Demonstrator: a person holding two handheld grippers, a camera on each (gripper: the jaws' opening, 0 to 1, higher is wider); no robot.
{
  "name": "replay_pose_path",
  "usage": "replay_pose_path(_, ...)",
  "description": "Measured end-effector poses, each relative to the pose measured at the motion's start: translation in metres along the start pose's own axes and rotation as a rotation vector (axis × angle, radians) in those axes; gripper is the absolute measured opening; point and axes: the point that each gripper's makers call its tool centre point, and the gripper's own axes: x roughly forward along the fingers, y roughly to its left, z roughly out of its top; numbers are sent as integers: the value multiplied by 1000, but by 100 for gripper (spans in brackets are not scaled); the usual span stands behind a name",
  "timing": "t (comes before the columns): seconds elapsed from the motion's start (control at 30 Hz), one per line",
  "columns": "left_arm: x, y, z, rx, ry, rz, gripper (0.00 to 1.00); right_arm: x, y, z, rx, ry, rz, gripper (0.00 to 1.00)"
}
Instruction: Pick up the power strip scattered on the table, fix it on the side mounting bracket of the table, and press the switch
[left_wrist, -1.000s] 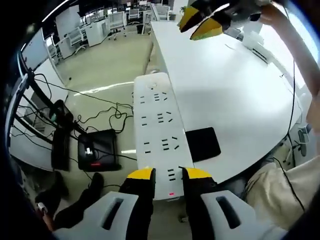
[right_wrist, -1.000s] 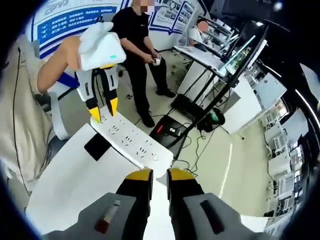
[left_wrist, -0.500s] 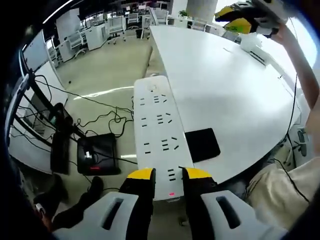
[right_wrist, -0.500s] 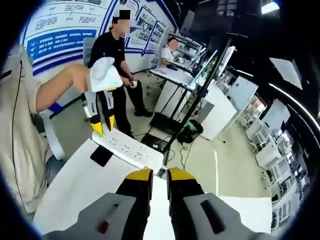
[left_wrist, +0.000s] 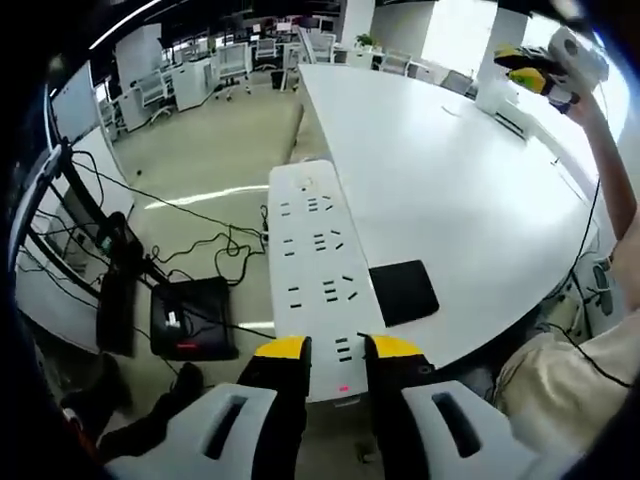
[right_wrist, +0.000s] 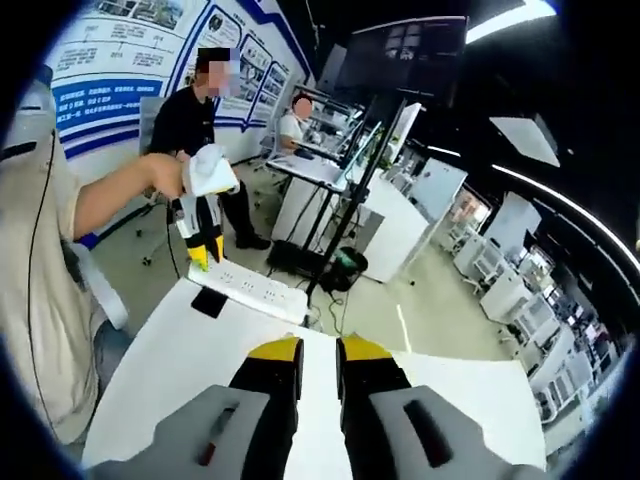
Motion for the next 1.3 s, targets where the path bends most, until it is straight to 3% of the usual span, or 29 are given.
replay_pose_path(0.3,-1,-3,-1,18,-12,-18,30,-27,14,-6,41,-30,-60,10)
replay_pose_path(0.57,-5,-6,-3,6,-84,-82,33,-44,18,-18,76,-58,-90,10)
replay_pose_path(1.03,-6,-10,-1,3,-143,-111,35,-67,28,-33,127,-83,-131,11)
replay_pose_path(1.13,-8,-10,2,4,-160,-106,35,-71,30,-34,137,-92,-137,11)
replay_pose_path(1.27,-15,-8,17,-24,-241,-104,33,-76,33,-38,146,-92,-142,11)
replay_pose_path(1.3,-16,-8,18,-28,-238,-100,33,-76,33,-39,147,-94,-143,11)
